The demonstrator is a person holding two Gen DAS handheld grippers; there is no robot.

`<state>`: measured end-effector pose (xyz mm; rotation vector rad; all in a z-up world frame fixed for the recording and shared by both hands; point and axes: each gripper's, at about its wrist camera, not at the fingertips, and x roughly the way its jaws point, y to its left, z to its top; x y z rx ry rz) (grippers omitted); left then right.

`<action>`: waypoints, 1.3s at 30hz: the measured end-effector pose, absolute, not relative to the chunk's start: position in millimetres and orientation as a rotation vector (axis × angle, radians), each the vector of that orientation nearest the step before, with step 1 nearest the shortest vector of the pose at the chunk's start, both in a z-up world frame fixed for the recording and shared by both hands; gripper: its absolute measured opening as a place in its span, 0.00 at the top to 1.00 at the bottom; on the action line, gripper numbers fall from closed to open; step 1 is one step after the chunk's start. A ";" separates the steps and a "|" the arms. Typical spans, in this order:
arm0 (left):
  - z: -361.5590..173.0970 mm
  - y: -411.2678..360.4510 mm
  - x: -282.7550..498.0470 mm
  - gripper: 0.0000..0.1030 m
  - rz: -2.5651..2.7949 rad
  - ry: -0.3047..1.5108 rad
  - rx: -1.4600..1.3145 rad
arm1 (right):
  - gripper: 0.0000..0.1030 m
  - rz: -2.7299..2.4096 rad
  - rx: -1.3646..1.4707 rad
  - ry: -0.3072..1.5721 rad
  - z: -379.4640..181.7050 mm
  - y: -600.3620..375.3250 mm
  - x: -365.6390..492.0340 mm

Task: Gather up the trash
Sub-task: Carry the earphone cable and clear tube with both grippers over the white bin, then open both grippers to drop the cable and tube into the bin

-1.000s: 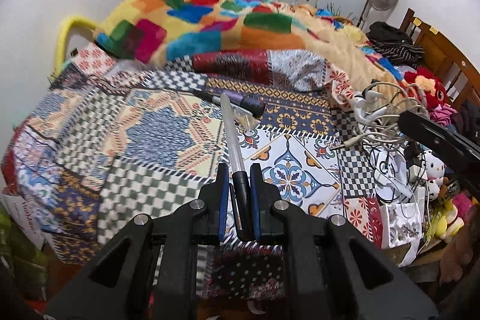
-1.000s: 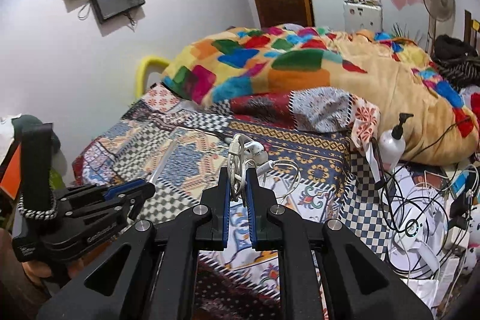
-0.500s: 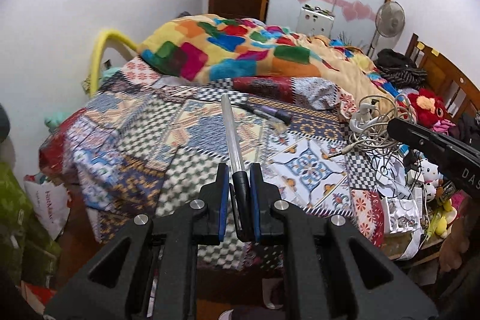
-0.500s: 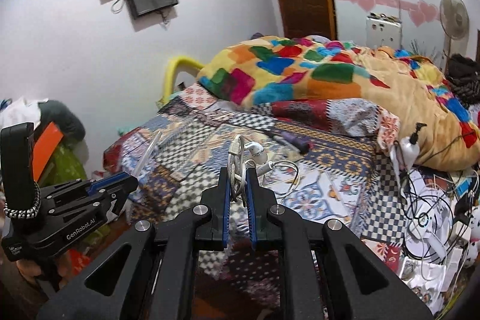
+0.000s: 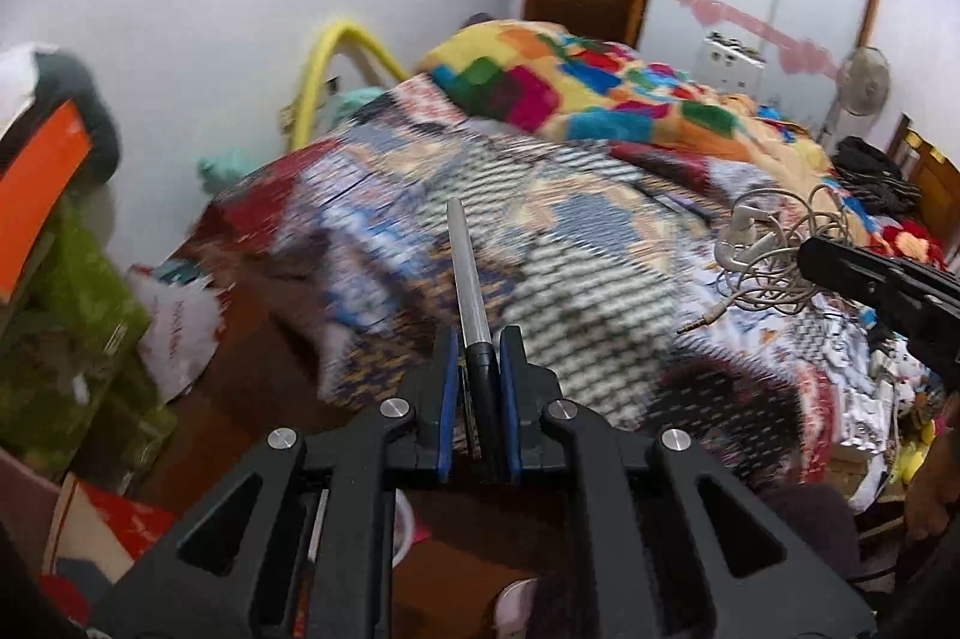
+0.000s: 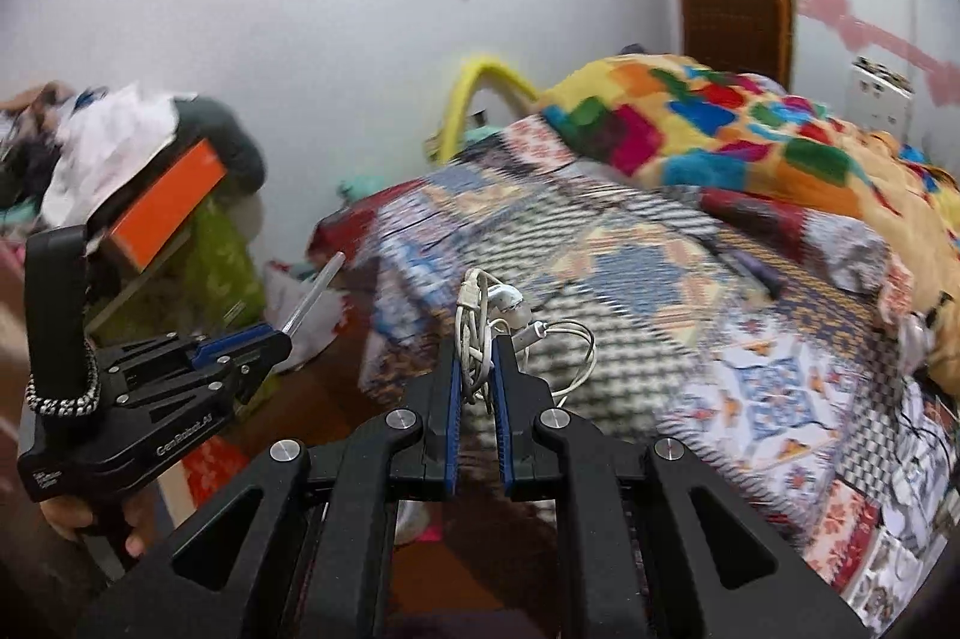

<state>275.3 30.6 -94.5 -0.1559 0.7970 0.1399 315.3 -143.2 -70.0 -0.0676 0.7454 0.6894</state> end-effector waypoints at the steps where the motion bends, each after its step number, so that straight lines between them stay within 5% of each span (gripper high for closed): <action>1: -97.7 39.9 270.4 0.88 0.157 0.803 -0.163 | 0.91 0.709 -0.077 0.757 -74.0 -132.0 313.5; 10: -141.1 115.9 226.9 0.90 0.273 0.868 -0.254 | 0.91 0.836 -0.216 0.860 -117.4 -43.5 295.5; 12: -153.3 127.5 221.2 1.00 0.284 0.888 -0.279 | 0.91 0.857 -0.247 0.887 -130.6 -26.0 292.4; 27: -235.2 189.8 203.5 1.00 0.330 1.025 -0.429 | 0.91 0.946 -0.392 1.113 -224.2 62.4 279.1; 33: -253.1 202.1 197.7 0.95 0.341 1.080 -0.464 | 0.85 1.007 -0.407 1.193 -246.4 92.3 281.2; 35: -256.9 205.4 195.4 0.87 0.349 1.090 -0.473 | 0.81 1.020 -0.406 1.224 -254.3 100.2 282.6; 37: -259.5 207.9 192.2 0.79 0.355 1.094 -0.478 | 0.67 1.018 -0.410 1.255 -263.1 105.7 285.1; 39: -261.5 209.4 190.9 0.77 0.356 1.097 -0.483 | 0.67 1.006 -0.414 1.277 -271.8 111.1 287.7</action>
